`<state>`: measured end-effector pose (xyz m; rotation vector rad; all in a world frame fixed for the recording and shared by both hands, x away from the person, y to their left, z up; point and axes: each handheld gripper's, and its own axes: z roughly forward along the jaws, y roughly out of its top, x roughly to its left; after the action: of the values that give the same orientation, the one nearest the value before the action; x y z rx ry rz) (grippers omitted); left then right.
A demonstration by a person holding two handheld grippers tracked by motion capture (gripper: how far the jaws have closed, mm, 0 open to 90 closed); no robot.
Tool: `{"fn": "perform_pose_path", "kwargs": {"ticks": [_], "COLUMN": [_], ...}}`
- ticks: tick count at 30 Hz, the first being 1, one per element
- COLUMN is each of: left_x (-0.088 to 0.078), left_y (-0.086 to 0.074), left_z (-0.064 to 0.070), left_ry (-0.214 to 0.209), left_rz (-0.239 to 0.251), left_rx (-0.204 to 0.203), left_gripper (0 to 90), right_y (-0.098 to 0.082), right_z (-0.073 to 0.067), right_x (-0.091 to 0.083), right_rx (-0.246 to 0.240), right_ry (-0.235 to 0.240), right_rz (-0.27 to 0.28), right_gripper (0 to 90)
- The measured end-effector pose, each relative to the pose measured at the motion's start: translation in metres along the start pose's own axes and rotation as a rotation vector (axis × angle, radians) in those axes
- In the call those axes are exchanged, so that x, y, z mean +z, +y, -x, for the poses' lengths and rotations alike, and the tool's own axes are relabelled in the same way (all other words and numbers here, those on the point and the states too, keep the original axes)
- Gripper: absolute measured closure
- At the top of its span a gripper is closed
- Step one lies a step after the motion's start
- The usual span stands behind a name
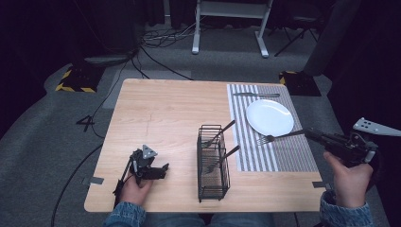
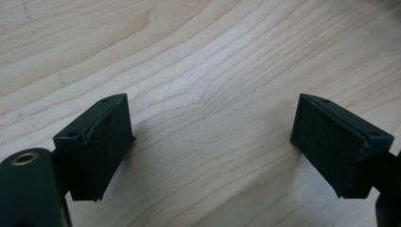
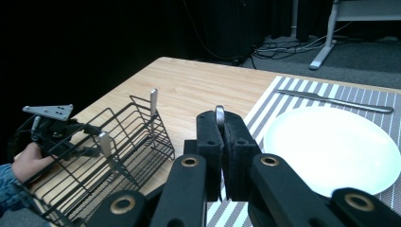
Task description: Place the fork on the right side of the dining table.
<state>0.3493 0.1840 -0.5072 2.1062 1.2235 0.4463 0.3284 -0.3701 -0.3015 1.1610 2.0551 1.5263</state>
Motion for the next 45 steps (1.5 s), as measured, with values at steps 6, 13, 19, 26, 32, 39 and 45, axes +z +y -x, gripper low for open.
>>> {"fn": "perform_pose_path", "kwargs": {"ticks": [6,13,19,26,32,39,45], "left_x": [0.000,0.000,0.000,0.000,0.000,0.000,0.000], "left_y": [0.000,0.000,0.000,0.000,0.000,0.000,0.000], "left_z": [0.000,0.000,0.000,0.000,0.000,0.000,0.000], "left_ry": [-0.001,-0.001,0.001,0.000,0.000,0.001,0.000], "left_rz": [0.000,0.000,0.000,0.000,0.001,0.000,0.000], "left_rx": [-0.002,-0.002,-0.001,-0.001,-0.002,-0.001,0.000], "left_gripper": [13.6,13.6,13.6,13.6,13.6,13.6,13.6], "right_y": [-0.008,-0.017,-0.023,-0.033,-0.038,-0.043,-0.049], "right_z": [0.004,0.004,0.004,0.009,0.014,0.022,0.029], "right_x": [0.020,0.038,0.049,0.065,0.075,0.078,0.081], "right_rx": [0.013,0.003,0.002,0.027,0.035,0.055,0.081], "right_ry": [-0.002,-0.020,-0.023,-0.012,-0.035,-0.057,-0.063], "right_rz": [-0.028,-0.051,-0.060,-0.087,-0.098,-0.104,-0.117], "right_gripper": [86.8,86.9,86.8,86.9,86.9,86.9,86.8]}}
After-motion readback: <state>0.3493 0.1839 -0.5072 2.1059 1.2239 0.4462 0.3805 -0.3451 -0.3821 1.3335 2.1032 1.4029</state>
